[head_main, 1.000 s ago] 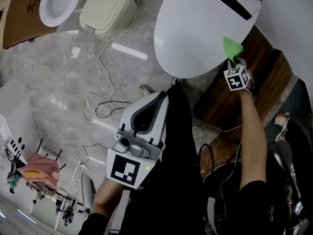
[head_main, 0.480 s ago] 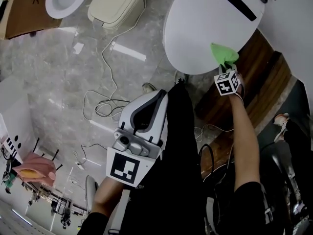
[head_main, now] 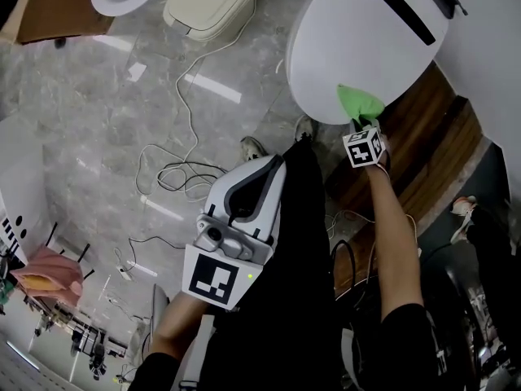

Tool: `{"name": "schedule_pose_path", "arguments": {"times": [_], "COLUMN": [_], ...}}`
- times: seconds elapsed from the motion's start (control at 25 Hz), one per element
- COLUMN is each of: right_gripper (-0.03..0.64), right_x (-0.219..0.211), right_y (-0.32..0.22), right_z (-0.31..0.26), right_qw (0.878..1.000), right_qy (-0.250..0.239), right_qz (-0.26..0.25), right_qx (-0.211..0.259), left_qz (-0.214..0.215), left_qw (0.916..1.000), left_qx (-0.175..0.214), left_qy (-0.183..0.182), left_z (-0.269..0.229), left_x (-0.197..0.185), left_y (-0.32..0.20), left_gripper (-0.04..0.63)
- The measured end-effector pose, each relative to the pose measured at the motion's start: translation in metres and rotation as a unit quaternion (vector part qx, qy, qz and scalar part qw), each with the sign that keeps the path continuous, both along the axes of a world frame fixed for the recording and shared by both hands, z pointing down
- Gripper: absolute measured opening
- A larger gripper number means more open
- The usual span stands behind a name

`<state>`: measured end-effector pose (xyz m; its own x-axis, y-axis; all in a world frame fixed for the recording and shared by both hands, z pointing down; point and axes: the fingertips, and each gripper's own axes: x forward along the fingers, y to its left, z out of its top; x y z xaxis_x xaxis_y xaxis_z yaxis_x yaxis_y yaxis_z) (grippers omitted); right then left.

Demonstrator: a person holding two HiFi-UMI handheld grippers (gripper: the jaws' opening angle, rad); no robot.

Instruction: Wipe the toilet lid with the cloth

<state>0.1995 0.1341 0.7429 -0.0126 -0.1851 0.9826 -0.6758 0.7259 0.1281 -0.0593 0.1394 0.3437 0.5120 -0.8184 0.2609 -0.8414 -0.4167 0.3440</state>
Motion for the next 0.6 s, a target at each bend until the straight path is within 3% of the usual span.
{"name": "schedule_pose_path", "arguments": {"times": [0.32,0.6], "right_gripper": [0.065,0.064], "right_x": [-0.054,-0.102], "right_y": [0.026,0.033], "right_z": [0.004,0.004], "right_qw": [0.996,0.981], "right_qy": [-0.059,-0.131], "right_qz": [0.062,0.140], "right_qx": [-0.013,-0.035], "left_qz": [-0.020,-0.051], "left_qw": [0.9998,0.9986], "left_qx": [-0.006,-0.014], "left_qy": [0.000,-0.008], "left_z": [0.008,0.007], "left_x": [-0.018,-0.031], "left_y": [0.016,0.030], "left_gripper": [-0.003,-0.003]}}
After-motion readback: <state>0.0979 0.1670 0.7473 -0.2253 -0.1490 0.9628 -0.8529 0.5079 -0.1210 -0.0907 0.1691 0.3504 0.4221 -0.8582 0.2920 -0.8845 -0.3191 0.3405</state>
